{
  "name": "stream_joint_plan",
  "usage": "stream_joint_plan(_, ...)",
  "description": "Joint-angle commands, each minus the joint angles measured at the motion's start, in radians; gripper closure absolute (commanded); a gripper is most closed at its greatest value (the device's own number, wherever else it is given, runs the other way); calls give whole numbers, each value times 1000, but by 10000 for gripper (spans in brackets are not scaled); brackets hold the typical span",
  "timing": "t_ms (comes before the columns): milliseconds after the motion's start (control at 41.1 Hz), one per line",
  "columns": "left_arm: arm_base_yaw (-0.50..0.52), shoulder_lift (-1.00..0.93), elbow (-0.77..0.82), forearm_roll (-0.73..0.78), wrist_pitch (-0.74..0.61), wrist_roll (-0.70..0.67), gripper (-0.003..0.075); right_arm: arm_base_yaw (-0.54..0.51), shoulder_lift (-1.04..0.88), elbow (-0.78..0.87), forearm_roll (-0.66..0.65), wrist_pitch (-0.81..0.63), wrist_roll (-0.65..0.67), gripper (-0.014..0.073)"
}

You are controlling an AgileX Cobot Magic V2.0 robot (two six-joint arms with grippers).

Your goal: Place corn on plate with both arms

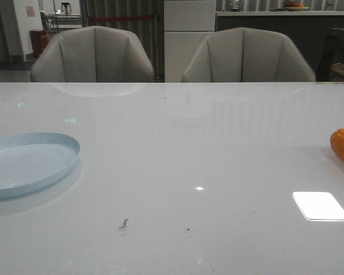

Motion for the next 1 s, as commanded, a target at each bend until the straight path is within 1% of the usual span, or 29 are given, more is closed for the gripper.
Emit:
stream_joint_plan(0, 2, -2, 38, -8, -86, -2, 627, -6, -24, -21, 2, -84, -8, 536)
stream_joint_plan(584, 2, -2, 38, -8, -86, -2, 627, -6, -24, -21, 2, -84, -8, 536)
stream_joint_plan(706, 2, -2, 38, -8, -96, -2, 627, -6, -24, -21, 1, -123, -8, 536)
stream_joint_plan(804, 2, -2, 37, -8, -151, -2, 627, -6, -24, -21, 1, -176, -8, 536)
stream_joint_plan(974, 2, -2, 37, -8, -308, -2, 627, -6, -24, -21, 2, -247, -8, 536)
